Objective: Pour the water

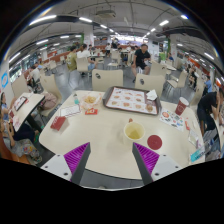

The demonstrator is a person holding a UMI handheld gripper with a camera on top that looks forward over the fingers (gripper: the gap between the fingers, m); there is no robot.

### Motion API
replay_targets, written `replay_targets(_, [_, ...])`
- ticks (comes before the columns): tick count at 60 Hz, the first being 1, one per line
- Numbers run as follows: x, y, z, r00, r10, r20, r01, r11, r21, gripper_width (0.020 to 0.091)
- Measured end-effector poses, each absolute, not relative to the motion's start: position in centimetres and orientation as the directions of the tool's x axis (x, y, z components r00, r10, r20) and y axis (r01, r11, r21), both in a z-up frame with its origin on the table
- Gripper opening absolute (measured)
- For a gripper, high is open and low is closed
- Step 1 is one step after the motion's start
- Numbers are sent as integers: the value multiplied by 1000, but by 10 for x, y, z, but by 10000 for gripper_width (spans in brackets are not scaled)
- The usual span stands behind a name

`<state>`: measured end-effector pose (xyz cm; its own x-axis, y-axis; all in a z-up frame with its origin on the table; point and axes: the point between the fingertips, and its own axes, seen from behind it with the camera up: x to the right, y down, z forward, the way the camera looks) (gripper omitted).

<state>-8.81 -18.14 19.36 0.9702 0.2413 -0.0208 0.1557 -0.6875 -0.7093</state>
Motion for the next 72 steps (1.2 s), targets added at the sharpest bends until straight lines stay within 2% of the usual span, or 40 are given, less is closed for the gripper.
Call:
replay_targets(8, [-69, -175, 188, 979, 202, -15, 131, -688, -714, 855])
replay_targets(16, [9, -170, 177, 988, 156, -9, 101, -684, -722, 855])
replay_targets(39, [227, -210, 90, 1000, -23, 5, -13, -713, -701, 852])
replay_targets(46, [291, -215, 72, 997, -74, 11, -43, -690, -722, 856])
replay_targets(57, [372, -191, 61, 990, -136, 37, -55, -620, -783, 854])
replay_targets(72, [412, -129, 56, 986, -160, 45, -49, -537, -842, 845])
